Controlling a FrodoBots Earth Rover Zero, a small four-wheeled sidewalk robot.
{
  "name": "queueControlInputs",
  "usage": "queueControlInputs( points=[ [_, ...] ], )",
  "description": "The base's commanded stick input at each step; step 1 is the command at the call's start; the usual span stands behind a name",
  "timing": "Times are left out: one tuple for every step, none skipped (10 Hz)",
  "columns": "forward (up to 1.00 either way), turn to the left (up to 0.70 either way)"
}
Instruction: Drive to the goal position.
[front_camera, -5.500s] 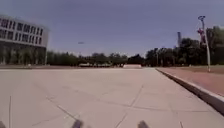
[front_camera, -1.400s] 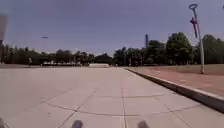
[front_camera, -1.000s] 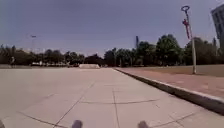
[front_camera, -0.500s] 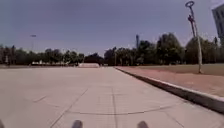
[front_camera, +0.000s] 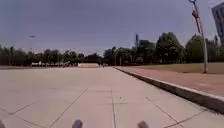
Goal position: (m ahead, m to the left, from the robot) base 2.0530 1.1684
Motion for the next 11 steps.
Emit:
queueControlInputs(
  points=[
    [0.85, 0.0],
    [0.85, 0.0],
    [0.85, 0.0],
    [0.85, 0.0],
    [0.85, 0.0],
    [0.85, 0.0],
    [0.85, 0.0],
    [0.85, 0.0],
    [0.85, 0.0],
    [0.85, 0.0],
    [0.85, 0.0]
  ],
)
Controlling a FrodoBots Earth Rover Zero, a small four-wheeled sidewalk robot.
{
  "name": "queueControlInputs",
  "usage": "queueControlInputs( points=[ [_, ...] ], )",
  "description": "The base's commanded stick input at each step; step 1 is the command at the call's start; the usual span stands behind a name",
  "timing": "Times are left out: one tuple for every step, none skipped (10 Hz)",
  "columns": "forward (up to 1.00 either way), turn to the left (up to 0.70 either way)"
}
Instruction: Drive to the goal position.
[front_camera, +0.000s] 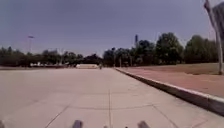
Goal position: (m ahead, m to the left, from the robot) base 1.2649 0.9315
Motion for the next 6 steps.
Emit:
queueControlInputs(
  points=[
    [0.85, 0.0],
    [0.85, 0.0],
    [0.85, 0.0],
    [0.85, 0.0],
    [0.85, 0.0],
    [0.85, 0.0]
  ],
)
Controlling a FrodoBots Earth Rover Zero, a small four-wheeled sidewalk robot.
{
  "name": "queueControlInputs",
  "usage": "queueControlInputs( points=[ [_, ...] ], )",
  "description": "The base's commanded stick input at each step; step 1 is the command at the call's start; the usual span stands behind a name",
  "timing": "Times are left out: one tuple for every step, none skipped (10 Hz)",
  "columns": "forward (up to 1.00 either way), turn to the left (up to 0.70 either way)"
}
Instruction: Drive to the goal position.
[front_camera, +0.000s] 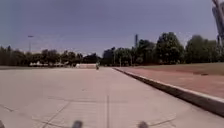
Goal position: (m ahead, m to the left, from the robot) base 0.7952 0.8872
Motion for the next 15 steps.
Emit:
queueControlInputs(
  points=[
    [0.85, 0.0],
    [0.85, 0.0],
    [0.85, 0.0],
    [0.85, 0.0],
    [0.85, 0.0],
    [0.85, 0.0],
    [0.85, 0.0],
    [0.85, 0.0],
    [0.85, 0.15],
    [0.85, 0.32],
    [0.85, 0.24],
    [0.85, 0.14],
    [0.85, 0.03],
    [0.85, 0.0],
    [0.85, 0.0]
  ],
)
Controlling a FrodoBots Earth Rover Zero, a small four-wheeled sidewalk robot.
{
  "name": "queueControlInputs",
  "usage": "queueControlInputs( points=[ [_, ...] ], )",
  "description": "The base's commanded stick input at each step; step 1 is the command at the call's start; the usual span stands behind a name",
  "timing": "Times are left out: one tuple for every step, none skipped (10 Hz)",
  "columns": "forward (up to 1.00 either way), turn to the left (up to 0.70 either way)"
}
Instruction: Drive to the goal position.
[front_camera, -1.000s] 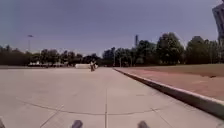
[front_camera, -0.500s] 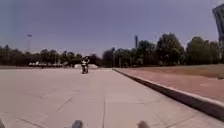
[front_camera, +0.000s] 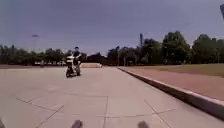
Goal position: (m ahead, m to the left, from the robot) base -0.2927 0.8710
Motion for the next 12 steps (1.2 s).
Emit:
queueControlInputs(
  points=[
    [0.85, 0.0],
    [0.85, 0.0],
    [0.85, 0.0],
    [0.85, 0.0],
    [0.85, 0.0],
    [0.85, 0.0],
    [0.85, 0.0],
    [0.85, 0.0],
    [0.85, 0.0],
    [0.85, 0.0],
    [0.85, 0.0],
    [0.85, 0.0]
  ],
)
